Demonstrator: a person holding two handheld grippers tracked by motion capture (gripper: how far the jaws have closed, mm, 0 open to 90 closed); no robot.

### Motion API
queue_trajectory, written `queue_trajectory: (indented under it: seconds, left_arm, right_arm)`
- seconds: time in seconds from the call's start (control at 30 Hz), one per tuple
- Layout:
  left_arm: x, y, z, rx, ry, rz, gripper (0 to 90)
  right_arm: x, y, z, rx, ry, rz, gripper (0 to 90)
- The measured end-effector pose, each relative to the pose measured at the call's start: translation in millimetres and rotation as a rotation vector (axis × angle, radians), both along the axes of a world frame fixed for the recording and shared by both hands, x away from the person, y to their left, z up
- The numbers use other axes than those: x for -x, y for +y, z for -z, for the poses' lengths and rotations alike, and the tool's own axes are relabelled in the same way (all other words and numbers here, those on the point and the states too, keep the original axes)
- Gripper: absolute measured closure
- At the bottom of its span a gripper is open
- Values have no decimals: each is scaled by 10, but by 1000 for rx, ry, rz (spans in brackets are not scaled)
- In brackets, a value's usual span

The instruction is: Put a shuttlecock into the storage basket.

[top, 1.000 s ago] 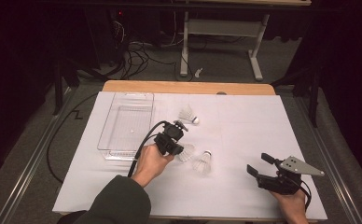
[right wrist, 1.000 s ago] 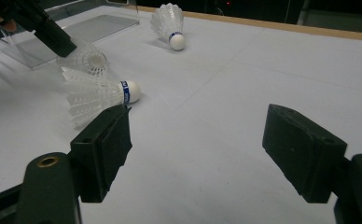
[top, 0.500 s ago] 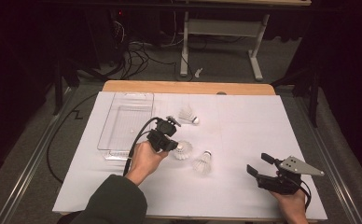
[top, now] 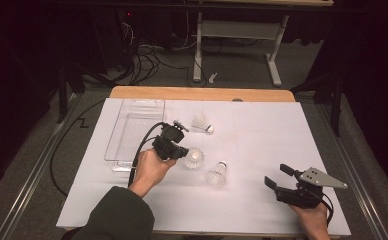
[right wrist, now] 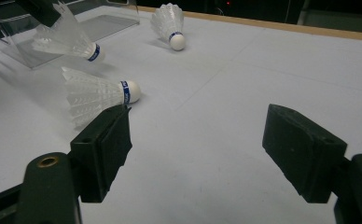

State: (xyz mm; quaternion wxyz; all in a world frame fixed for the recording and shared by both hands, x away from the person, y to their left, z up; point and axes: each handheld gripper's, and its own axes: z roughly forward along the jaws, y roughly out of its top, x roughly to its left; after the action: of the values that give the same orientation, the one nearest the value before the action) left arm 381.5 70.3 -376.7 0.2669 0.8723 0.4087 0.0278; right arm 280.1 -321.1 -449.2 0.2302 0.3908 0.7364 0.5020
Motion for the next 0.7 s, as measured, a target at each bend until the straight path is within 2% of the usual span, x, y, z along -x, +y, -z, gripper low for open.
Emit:
queue_trajectory:
  seconds: [0.7]
  left_arm:
    - [33,244,-205,66,-28,-22,900]
  right_arm:
    - [-1,-3,2,-3,3,1,239]
